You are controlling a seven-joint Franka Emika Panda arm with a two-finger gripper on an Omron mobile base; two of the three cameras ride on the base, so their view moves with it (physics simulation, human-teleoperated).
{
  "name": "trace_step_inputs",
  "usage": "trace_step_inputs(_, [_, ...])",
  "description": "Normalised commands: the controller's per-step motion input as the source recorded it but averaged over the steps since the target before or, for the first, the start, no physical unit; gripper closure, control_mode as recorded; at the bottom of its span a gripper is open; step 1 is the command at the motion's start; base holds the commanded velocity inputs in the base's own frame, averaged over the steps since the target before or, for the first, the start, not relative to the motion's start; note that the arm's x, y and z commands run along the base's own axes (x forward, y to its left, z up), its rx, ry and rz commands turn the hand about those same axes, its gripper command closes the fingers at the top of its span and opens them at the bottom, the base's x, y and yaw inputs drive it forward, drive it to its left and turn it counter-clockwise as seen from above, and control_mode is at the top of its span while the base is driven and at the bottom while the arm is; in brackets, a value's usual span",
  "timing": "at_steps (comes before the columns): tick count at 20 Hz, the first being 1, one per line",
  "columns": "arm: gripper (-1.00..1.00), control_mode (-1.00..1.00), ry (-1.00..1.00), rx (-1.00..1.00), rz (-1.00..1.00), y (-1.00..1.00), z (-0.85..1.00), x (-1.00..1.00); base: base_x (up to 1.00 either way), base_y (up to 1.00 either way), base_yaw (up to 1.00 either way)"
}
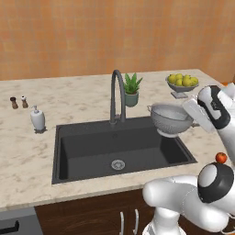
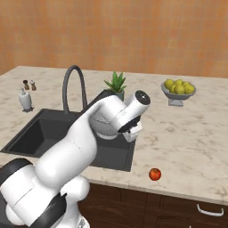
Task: Put the colander in the sink, put the apple in the colander, and turn on the sink faucet and pour water over the colander.
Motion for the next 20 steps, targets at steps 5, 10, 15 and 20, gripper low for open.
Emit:
trace_step_inputs(5, [1.0,-1.0,-0.03,0.01,0.04,0.45,-0.32,0.28,0.0,0.0,0.0])
trace_step_inputs(10, [1.0,-1.0,0.07,-0.15,0.12,0.28,-0.59,0.07,0.0,0.0,0.0])
trace_step_inputs(15, [1.0,-1.0,0.0,-0.08,0.1,0.13,-0.51,0.08,0.0,0.0,0.0])
trace_step_inputs(20, [1.0,-1.0,-0.01,0.0,0.02,0.0,-0.35,0.39,0.0,0.0,0.0])
